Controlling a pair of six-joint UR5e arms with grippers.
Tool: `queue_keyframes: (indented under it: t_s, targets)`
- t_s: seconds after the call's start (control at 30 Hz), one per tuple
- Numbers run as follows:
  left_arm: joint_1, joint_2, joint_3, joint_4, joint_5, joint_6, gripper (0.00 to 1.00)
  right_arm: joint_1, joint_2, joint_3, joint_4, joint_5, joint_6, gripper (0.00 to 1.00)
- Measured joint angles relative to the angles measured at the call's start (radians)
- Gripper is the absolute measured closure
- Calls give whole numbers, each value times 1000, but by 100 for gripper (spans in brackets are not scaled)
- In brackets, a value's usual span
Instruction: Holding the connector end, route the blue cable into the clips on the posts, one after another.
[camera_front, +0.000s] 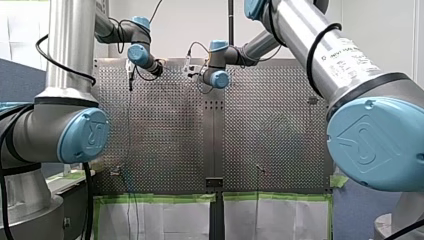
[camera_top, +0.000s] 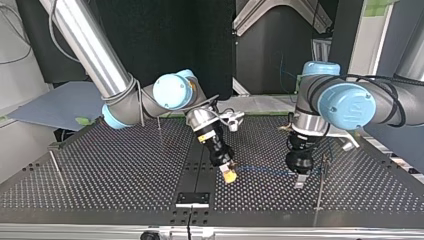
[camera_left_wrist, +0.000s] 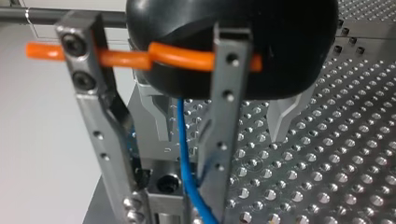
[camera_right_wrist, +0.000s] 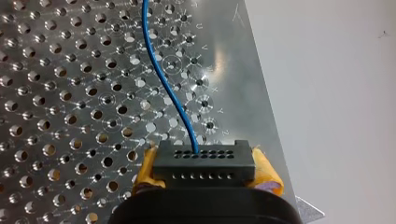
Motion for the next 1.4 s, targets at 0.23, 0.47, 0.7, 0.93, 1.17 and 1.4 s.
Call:
queue_keyframes:
  t_s: [0.23,0.47,0.7,0.93,1.17,1.4]
  targets:
    - [-2,1,0,7,4,17,43,0,1,0,3,-1,-1,100]
    - [-6,2,-1,8,-8,23,95,-1,1,1,5,-1,0,100]
    - [-3,2,0,8,-16,22,99,-1,1,1,6,0,-2,100]
    - [-1,3,0,12,-16,17,99,-1,2,1,10,0,-3,100]
    - [0,4,0,11,-19,18,64,-4,2,1,14,0,-3,100]
    - [-6,7,0,6,-60,35,30,-4,3,1,14,-1,-3,100]
